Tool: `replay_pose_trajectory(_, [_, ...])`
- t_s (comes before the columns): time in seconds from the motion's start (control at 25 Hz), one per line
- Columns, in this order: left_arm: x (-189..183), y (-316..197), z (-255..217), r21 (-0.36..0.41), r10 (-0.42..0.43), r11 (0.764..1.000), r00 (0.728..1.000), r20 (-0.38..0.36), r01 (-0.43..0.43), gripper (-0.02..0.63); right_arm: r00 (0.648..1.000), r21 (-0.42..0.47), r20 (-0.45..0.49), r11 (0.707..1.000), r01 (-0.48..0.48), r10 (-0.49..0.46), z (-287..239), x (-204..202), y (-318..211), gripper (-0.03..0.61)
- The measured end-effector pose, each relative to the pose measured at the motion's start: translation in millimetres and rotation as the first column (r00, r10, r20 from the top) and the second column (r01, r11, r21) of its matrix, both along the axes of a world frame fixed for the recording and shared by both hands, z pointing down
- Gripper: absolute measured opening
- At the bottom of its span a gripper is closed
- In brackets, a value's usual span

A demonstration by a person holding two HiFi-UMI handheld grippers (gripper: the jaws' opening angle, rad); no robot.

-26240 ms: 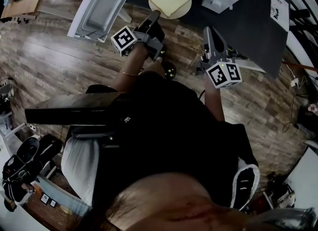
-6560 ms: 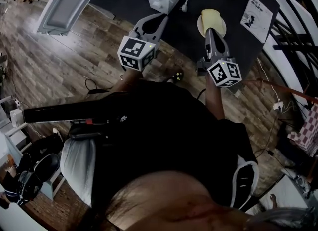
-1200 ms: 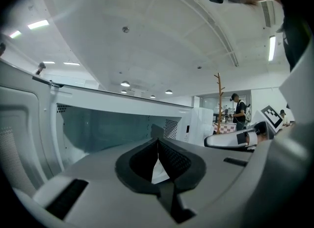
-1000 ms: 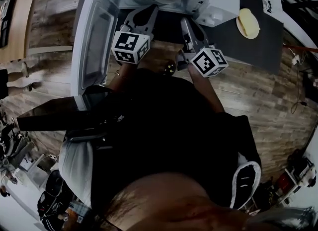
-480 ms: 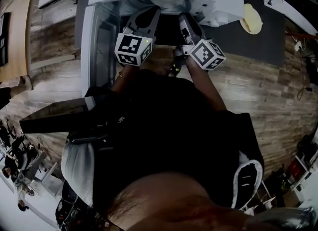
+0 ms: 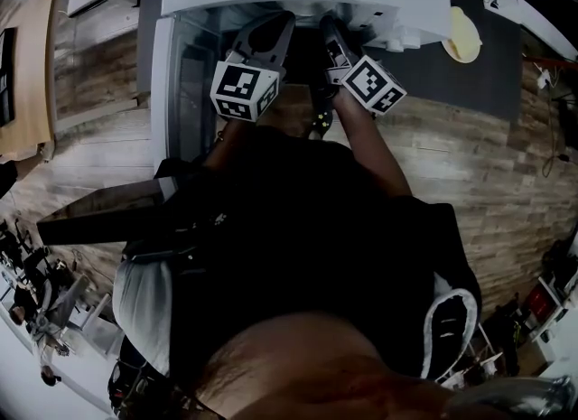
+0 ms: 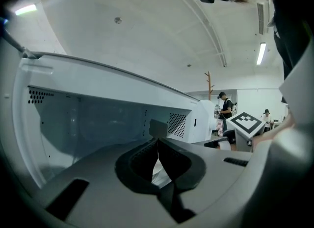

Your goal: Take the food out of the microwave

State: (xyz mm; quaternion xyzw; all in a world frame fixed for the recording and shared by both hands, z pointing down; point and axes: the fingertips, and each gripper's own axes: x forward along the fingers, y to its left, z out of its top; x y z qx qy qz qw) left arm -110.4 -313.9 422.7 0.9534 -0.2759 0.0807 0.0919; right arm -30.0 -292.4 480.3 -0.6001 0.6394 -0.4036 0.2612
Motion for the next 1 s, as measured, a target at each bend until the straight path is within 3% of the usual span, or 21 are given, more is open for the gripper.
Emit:
replay_pose_trajectory(0.24, [-4.8, -1.0, 0.5, -0.003, -0.01, 1.0, 1.0, -0.003, 0.01, 0.008, 0.998, -0.064, 0.055, 0.997, -0.033, 0.037, 19.1, 1.5, -10.0, 0.163])
replay_pose_trajectory(0.72, [-8.5, -7.6, 0.1, -0.01, -0.027, 1.0, 1.0, -0.01, 0.027, 0.008, 0.998, -0.113, 0.038, 0.993, -0.046, 0.051, 30.8, -2.6, -28.3, 0.164])
replay_pose_trajectory(1.0, [-12.9, -9.9, -1.0, -0.019, -0.028, 0.999, 0.999, -0.024, 0.028, 0.008, 0.993, -0.163, 0.048, 0.981, -0.102, 0.111, 31.8, -0.9, -34.9, 0.163])
